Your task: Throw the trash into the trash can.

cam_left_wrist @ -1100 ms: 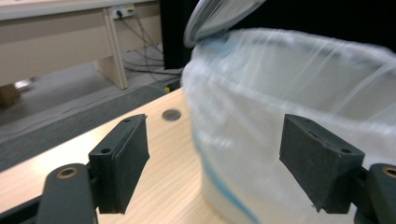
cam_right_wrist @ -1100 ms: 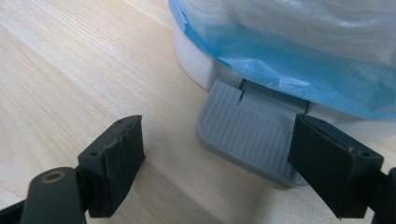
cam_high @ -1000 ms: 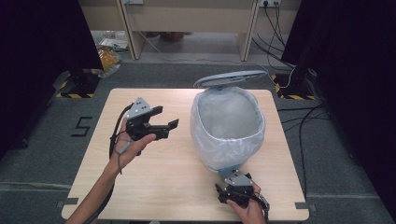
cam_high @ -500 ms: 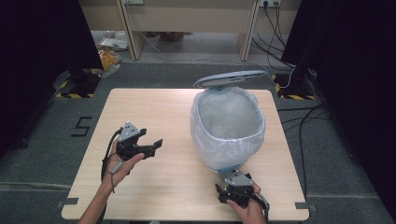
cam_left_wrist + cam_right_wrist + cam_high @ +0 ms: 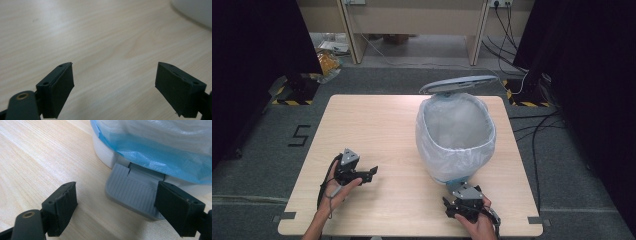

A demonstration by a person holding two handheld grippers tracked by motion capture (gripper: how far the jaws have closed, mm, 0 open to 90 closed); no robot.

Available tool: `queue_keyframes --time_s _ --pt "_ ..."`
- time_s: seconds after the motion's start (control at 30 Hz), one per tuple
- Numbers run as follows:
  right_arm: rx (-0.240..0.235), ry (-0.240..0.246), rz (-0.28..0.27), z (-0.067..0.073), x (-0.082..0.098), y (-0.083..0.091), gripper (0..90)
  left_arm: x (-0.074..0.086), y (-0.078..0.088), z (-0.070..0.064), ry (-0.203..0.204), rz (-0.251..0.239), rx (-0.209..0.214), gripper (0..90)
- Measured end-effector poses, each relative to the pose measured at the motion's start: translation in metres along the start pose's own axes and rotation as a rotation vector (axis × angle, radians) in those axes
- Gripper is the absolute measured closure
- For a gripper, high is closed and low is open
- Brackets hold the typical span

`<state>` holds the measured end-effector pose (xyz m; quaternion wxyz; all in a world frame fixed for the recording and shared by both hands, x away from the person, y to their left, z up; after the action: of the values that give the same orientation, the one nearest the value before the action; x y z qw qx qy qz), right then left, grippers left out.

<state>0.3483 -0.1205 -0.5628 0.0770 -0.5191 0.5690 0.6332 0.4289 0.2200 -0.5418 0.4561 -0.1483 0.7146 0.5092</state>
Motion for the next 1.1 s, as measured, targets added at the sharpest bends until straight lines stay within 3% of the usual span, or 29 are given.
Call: queue_keyframes --time_s 0.07,0.13,0.23,1.1 --pt "0.0 0.0 0.0 0.0 0.0 0.0 18.4 0.014 -0.003 0.004 -0.002 0.037 -0.026 14.9" --pt "0.0 0.0 0.0 0.0 0.0 0.0 18.4 0.025 -0.004 0.006 0.002 0.065 -0.02 14.9" --pt "-0.001 0.0 0.0 0.0 0.0 0.0 18.4 0.031 -0.004 0.009 -0.002 0.098 -0.03 14.8" --pt "-0.003 0.005 -0.002 0.0 0.0 0.0 18.4 0.033 -0.003 0.007 -0.014 0.088 -0.015 12.5"
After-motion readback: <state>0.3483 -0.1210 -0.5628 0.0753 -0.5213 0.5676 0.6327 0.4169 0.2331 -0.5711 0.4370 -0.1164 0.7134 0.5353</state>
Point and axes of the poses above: each handheld gripper's, and its own axes: y roughly backward along the jaws, x roughly out of its underside, z roughly to its left, the point moved 7 cm from there along -y, roughly forward along the jaws, and after that the axes turned 2 degrees about x, right-handed, at the moved point
